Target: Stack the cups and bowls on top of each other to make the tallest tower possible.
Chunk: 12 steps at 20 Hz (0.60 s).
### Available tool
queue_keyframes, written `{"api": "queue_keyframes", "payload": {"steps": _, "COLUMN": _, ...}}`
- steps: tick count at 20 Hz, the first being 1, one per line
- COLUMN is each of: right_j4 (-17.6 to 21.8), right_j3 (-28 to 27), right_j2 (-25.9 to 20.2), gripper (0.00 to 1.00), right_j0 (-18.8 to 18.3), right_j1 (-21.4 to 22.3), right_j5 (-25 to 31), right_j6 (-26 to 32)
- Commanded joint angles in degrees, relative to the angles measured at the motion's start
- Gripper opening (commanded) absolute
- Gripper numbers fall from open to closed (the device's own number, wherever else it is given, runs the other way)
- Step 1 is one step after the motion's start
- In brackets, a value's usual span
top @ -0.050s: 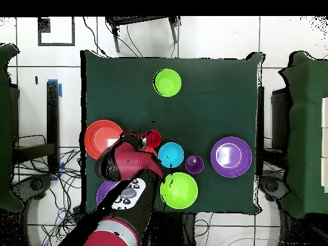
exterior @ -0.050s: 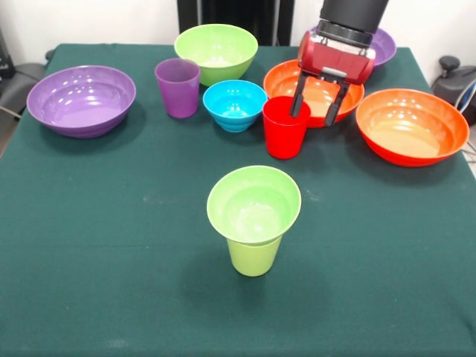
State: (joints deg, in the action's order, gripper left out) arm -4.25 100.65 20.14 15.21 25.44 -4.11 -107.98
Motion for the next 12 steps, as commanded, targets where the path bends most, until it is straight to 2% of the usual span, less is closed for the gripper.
{"api": "queue_keyframes", "payload": {"steps": 1, "right_j4": -1.7, "right_j3": 3.6, "right_j2": -4.5, "gripper": 1.0, "right_j0": 1.3, "right_j1": -0.1, "right_j5": 1.6, "right_j6": -10.9}}
{"api": "queue_keyframes", "payload": {"steps": 5, "right_j4": -2.3, "right_j3": 4.2, "right_j2": -4.3, "gripper": 1.0, "right_j0": 1.7, "right_j1": -0.7, "right_j5": 1.1, "right_j6": -11.7}}
{"api": "queue_keyframes", "payload": {"steps": 12, "right_j4": -1.5, "right_j3": 6.8, "right_j2": -4.4, "gripper": 1.0, "right_j0": 1.3, "right_j1": -1.8, "right_j5": -3.5, "right_j6": -13.4}}
